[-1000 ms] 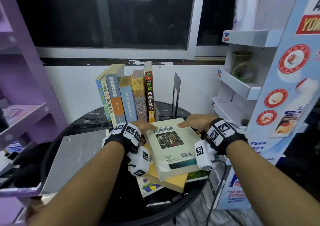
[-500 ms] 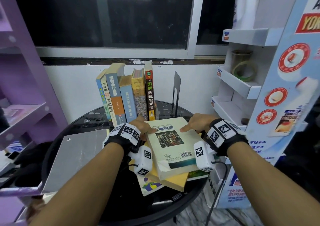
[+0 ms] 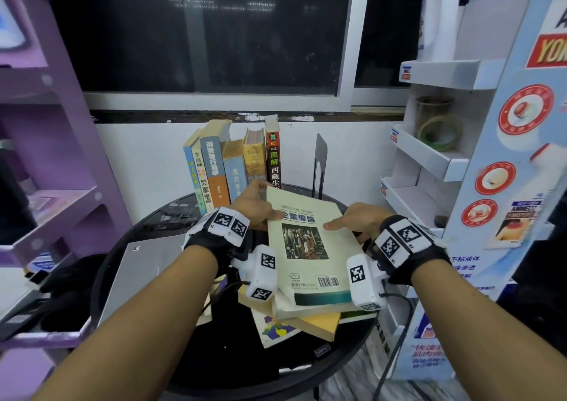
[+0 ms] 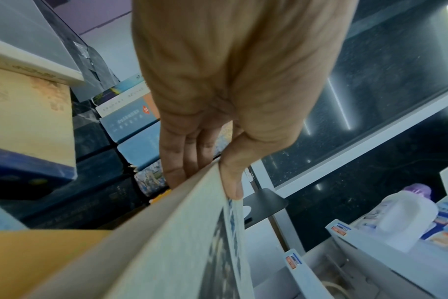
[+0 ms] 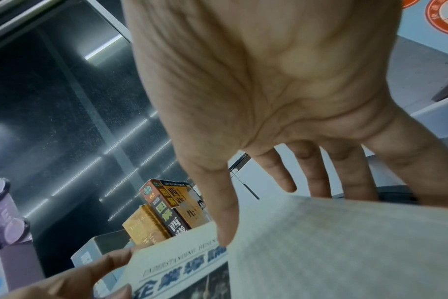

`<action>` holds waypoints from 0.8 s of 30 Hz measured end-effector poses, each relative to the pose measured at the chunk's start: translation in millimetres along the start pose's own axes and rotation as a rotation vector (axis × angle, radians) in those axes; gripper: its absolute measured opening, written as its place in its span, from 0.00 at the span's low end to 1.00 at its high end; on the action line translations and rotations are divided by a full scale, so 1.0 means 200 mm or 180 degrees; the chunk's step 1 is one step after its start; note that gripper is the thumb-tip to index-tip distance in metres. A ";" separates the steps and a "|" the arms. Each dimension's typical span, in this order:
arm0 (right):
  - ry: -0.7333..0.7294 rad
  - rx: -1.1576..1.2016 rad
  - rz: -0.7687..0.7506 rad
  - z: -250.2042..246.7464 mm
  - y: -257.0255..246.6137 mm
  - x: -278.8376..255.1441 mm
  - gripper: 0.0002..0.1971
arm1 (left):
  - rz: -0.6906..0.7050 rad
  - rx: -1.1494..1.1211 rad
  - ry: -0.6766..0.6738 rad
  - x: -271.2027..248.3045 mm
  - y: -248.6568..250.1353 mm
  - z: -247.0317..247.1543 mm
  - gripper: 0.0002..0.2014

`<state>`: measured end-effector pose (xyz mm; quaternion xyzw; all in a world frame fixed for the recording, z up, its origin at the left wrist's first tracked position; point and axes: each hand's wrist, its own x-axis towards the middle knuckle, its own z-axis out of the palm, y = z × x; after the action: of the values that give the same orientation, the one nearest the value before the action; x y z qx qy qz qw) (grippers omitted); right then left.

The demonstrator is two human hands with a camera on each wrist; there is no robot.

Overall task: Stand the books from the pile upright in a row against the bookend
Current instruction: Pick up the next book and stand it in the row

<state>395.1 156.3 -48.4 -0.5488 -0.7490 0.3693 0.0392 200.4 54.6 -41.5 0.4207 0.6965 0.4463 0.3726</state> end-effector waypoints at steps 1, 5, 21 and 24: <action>0.0005 0.0138 -0.0021 -0.01 -0.01 0.00 0.27 | 0.0097 -0.0036 0.0014 -0.01 0.02 -0.01 0.27; 0.0227 0.0658 -0.0196 -0.04 -0.05 -0.03 0.30 | 0.0533 -0.0132 0.0220 -0.05 0.09 -0.06 0.27; 0.2032 0.1841 -0.1876 -0.04 -0.23 -0.27 0.19 | 0.1186 -0.1664 0.0474 -0.06 0.14 -0.13 0.26; 0.1709 0.1527 -0.2056 -0.07 -0.25 -0.29 0.16 | 0.1292 -0.1411 0.0607 -0.02 0.13 -0.15 0.26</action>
<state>385.1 107.3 11.7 -0.3395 -0.7382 0.3458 0.4692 182.2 48.8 -6.7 0.4159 0.5158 0.6899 0.2915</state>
